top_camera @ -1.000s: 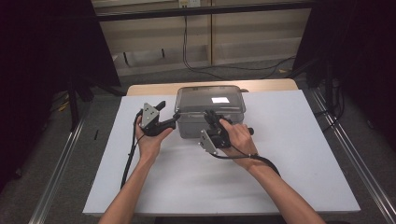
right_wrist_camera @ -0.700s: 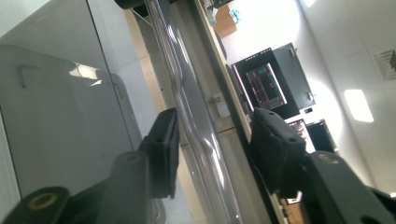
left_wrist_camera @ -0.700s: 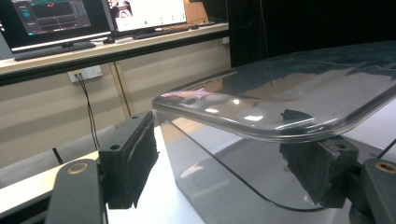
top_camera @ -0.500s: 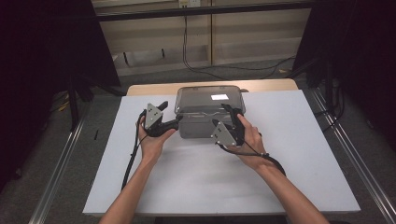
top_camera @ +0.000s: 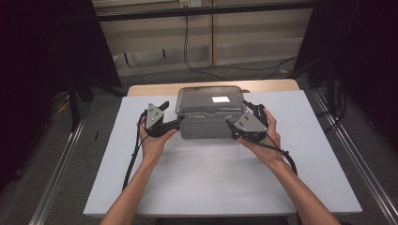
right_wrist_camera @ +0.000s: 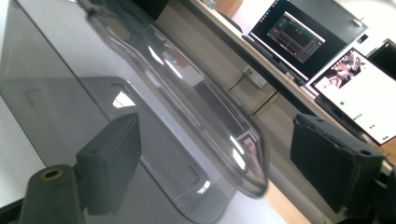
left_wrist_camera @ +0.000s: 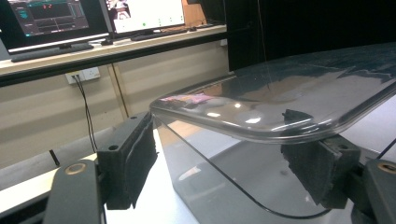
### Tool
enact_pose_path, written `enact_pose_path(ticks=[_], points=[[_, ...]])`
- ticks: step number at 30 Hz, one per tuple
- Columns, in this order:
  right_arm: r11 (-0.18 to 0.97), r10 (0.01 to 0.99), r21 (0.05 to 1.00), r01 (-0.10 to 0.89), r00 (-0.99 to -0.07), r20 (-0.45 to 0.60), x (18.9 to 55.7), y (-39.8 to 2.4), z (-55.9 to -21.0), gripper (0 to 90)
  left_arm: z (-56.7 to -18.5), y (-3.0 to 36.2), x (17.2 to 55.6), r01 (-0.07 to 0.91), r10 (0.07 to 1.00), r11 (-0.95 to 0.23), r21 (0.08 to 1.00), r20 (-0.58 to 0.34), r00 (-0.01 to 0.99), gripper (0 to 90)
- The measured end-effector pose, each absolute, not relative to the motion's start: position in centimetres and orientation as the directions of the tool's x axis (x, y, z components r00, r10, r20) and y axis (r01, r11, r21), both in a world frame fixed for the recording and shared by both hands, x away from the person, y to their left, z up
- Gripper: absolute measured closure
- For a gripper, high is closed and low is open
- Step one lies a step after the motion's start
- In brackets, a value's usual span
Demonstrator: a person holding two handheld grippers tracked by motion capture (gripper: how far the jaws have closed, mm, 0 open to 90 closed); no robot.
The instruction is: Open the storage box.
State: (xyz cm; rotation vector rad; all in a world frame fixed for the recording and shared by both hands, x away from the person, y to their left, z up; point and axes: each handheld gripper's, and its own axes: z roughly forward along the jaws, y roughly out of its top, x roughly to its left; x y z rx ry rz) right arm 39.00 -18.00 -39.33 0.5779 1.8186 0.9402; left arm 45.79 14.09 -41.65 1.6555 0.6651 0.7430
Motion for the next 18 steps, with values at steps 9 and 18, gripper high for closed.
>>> enact_pose_path(ticks=[9,18], points=[[0.479,0.791,0.877,0.027,-0.447,-0.418,39.9,-19.5,-39.4,19.7,-41.3,13.9,45.8,0.041,0.756,-0.181,0.983,0.112,0.645,26.2],[0.443,0.796,0.896,0.023,-0.471,-0.381,40.8,-19.9,-39.4,26.9,-40.5,14.0,46.1,0.034,0.755,-0.195,0.980,0.128,0.643,26.7]])
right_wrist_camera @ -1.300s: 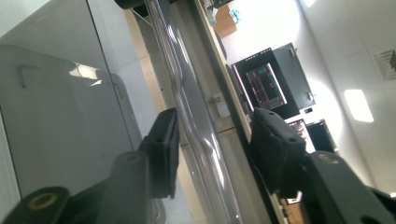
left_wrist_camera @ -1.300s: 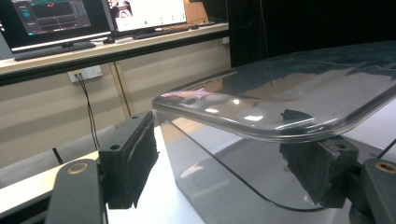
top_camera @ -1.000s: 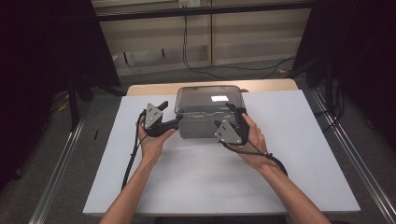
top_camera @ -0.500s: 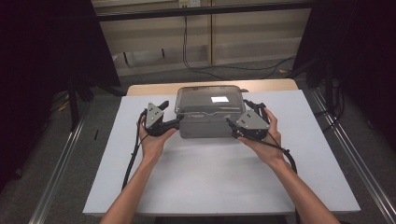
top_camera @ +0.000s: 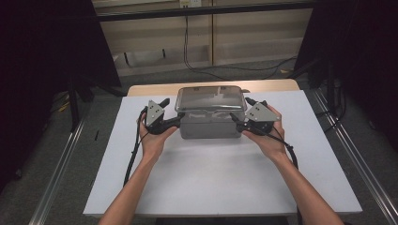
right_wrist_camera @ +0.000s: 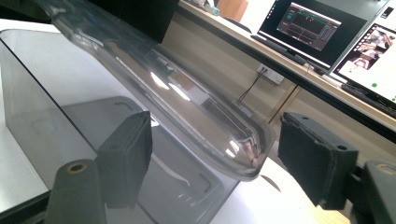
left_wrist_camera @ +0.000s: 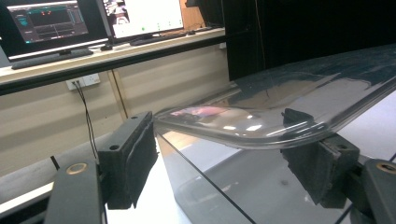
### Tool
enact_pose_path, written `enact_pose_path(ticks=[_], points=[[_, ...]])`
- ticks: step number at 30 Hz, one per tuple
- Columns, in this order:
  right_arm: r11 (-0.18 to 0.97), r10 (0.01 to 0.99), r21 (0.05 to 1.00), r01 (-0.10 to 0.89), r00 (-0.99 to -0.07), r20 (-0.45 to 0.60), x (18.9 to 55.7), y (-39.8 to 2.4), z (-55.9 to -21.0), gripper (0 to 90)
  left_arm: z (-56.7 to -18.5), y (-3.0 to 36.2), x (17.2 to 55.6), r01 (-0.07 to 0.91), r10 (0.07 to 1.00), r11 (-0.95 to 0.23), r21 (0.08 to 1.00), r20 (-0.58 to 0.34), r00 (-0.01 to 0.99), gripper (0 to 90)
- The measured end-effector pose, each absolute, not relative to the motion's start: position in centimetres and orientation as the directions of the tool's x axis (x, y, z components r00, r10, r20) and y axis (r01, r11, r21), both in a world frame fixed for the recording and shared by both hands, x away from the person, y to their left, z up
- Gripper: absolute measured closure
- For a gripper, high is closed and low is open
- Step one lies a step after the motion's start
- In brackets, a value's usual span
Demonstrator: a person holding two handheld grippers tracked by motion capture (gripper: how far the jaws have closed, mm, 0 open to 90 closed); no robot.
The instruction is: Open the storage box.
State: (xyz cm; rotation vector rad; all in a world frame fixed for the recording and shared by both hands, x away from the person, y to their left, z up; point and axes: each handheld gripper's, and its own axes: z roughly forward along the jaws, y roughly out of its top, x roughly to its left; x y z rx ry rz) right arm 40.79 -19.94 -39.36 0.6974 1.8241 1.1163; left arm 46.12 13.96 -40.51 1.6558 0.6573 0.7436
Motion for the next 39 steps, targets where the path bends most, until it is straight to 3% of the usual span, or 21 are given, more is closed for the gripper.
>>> enact_pose_path(ticks=[18,39], points=[[0.402,0.817,0.916,0.012,-0.455,-0.353,42.5,-20.2,-38.8,39.8,-39.6,13.5,46.7,0.016,0.738,-0.187,0.982,0.130,0.662,39.8],[0.353,0.821,0.936,-0.003,-0.478,-0.311,43.6,-20.2,-38.2,54.1,-39.0,13.3,47.5,-0.006,0.721,-0.194,0.981,0.147,0.677,45.3]])
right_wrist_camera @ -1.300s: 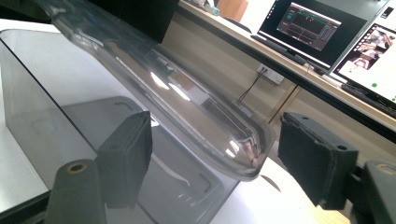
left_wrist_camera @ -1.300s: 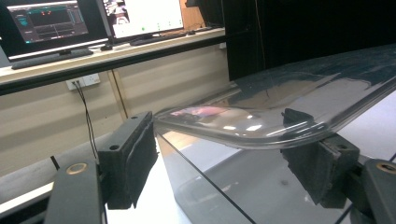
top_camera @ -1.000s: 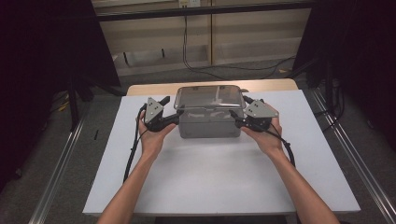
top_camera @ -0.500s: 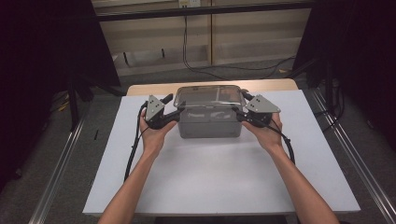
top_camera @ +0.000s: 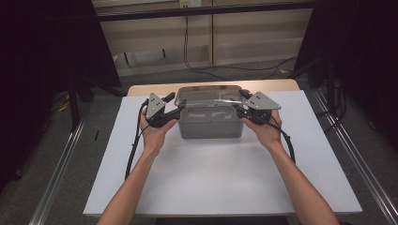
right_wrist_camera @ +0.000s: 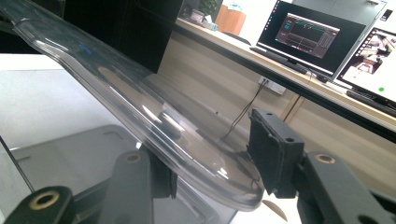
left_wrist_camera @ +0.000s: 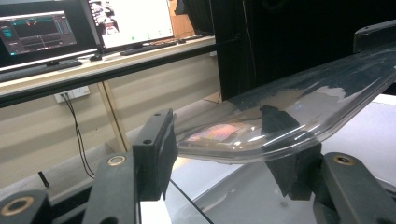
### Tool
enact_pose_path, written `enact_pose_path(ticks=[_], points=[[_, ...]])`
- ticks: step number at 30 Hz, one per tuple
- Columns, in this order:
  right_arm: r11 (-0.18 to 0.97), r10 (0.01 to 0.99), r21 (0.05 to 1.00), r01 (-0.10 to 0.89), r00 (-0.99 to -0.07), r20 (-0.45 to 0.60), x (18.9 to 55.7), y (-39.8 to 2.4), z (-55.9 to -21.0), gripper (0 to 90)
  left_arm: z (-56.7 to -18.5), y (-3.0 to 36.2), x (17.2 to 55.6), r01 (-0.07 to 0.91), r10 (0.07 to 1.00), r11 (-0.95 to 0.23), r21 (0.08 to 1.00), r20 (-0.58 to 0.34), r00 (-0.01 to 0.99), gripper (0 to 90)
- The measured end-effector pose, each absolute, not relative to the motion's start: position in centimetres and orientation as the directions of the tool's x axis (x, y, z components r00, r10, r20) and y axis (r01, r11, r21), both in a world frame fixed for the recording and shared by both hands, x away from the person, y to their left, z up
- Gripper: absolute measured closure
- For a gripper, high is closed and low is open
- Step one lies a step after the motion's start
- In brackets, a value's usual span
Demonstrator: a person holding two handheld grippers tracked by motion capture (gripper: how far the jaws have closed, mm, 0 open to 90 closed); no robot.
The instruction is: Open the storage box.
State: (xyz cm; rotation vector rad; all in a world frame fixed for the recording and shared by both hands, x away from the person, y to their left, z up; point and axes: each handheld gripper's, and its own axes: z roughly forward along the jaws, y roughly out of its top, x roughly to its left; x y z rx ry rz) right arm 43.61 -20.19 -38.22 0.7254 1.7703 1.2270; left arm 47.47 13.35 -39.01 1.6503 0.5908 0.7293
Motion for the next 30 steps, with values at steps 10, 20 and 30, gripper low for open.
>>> enact_pose_path(ticks=[10,20,30], points=[[0.346,0.822,0.938,0.001,-0.482,-0.303,43.8,-20.5,-38.2,55.9,-39.0,13.2,48.0,-0.009,0.716,-0.209,0.978,0.159,0.680,47.7],[0.346,0.822,0.938,0.004,-0.484,-0.301,44.2,-20.5,-37.6,56.0,-38.8,13.3,48.6,-0.013,0.727,-0.205,0.979,0.161,0.667,45.9],[0.333,0.824,0.943,0.003,-0.487,-0.290,44.4,-20.6,-37.4,55.7,-38.6,13.5,49.1,-0.018,0.730,-0.215,0.976,0.173,0.661,46.6]])
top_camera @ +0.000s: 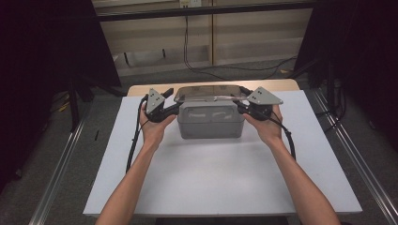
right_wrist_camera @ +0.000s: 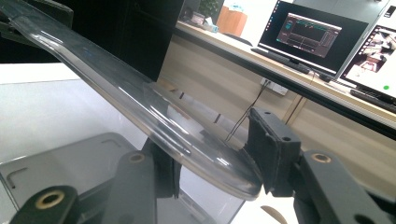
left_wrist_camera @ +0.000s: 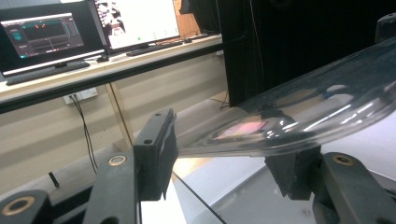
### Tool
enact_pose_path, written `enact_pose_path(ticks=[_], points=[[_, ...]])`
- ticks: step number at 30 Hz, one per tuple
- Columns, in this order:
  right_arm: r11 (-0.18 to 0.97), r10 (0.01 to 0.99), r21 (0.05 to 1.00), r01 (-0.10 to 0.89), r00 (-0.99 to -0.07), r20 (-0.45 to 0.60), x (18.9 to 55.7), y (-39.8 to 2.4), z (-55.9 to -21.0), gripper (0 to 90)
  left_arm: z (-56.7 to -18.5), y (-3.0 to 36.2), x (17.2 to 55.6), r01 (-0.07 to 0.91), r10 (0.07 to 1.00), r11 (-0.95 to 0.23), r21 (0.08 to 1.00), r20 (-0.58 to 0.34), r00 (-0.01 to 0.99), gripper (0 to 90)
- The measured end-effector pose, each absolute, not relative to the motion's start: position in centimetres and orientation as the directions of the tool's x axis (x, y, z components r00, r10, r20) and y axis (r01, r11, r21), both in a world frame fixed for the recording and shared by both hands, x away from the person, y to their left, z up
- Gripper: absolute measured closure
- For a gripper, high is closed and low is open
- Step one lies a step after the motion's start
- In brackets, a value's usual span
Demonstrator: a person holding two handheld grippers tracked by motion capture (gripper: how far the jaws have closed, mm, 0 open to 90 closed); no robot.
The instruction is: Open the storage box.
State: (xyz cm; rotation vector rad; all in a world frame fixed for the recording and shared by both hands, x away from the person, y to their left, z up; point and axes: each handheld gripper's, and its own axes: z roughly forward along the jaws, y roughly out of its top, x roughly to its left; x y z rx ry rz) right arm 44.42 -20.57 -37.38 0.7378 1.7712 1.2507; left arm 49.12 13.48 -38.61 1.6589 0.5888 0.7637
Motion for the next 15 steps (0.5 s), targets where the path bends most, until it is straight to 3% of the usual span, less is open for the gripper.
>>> enact_pose_path(ticks=[5,15], points=[[0.315,0.829,0.949,-0.002,-0.487,-0.276,44.55,-20.56,-37.39,55.7,-38.37,13.38,49.43,-0.012,0.716,-0.219,0.976,0.169,0.677,57.2],[0.284,0.839,0.959,-0.003,-0.483,-0.250,44.99,-20.89,-37.77,55.0,-38.26,13.24,49.71,-0.010,0.716,-0.223,0.975,0.171,0.677,58.2]])
